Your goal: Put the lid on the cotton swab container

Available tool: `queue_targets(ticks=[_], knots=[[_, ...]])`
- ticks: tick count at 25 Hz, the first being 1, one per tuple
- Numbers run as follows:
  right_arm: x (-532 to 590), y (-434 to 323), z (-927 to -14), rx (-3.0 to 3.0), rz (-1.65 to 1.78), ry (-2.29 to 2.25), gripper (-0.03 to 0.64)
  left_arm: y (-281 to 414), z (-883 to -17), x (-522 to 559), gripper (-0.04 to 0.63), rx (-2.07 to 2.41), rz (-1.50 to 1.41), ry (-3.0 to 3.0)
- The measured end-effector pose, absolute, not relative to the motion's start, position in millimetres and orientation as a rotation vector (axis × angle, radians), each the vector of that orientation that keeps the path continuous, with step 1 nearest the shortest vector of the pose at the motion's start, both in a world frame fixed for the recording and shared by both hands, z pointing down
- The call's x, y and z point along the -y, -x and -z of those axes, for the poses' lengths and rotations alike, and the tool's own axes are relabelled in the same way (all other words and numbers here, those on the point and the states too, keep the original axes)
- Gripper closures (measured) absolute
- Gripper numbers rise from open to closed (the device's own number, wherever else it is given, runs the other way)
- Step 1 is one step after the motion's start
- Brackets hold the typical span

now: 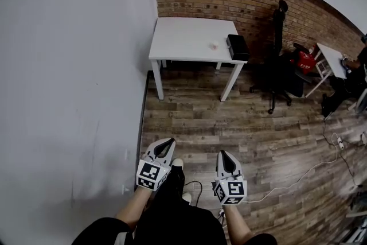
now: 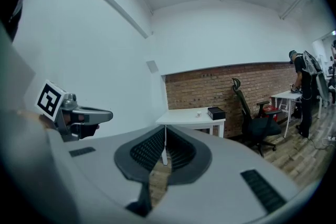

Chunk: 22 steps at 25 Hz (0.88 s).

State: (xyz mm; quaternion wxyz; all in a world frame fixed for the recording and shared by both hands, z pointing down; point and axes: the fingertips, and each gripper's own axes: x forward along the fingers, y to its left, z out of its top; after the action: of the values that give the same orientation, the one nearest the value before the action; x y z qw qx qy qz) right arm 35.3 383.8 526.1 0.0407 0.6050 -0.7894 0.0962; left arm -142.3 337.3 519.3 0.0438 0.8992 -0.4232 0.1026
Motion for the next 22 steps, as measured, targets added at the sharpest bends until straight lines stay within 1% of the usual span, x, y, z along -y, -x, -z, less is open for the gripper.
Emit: queue_targets(ticks=[7,22], knots=[[-340,-41,-533,2.402,-0.315,-1.84,0.595,133,-523,-291,0.577,1.275,-0.307,-2.754],[-192,-45,-532,2.356,-0.338,-1.868,0.595,123,-533,-139,0.577,1.2,-0.311,-2.746]])
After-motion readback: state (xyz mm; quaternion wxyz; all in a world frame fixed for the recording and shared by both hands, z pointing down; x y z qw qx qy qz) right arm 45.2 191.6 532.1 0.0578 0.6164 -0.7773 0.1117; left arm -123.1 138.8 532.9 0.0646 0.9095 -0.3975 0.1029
